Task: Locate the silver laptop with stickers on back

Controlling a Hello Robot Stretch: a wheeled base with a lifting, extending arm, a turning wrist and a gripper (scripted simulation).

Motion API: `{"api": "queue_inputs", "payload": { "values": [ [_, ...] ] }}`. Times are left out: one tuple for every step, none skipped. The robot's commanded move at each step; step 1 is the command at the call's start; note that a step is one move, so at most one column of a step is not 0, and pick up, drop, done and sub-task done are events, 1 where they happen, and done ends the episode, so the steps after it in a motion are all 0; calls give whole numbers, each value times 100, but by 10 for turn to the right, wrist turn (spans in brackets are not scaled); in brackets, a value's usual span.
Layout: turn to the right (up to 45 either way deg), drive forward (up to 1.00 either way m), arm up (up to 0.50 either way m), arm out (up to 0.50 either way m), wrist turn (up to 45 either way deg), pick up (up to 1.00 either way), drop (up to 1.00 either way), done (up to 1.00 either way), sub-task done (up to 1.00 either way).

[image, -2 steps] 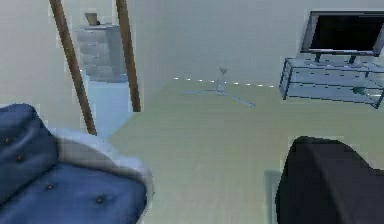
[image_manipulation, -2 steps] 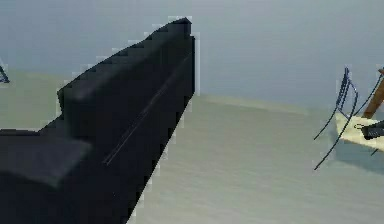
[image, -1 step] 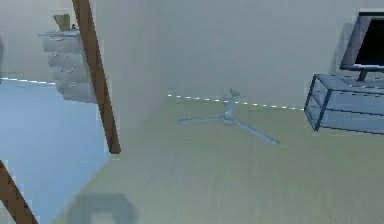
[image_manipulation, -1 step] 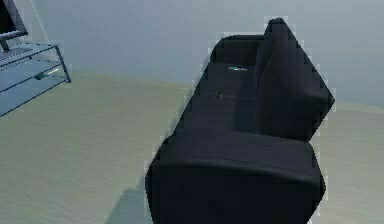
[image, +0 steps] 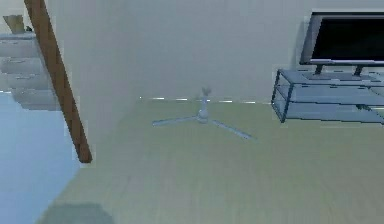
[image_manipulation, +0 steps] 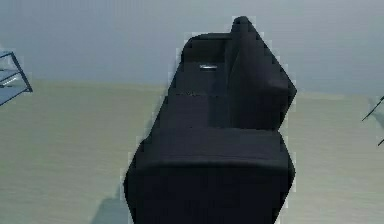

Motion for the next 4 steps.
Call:
{"api": "queue_inputs", "payload": {
  "values": [
    [0,45,0,0,0,0,0,0,0],
    [-450,0,0,0,0,0,0,0,0],
    [-60,0,0,0,0,0,0,0,0],
    [0,100,0,0,0,0,0,0,0]
  ]
}}
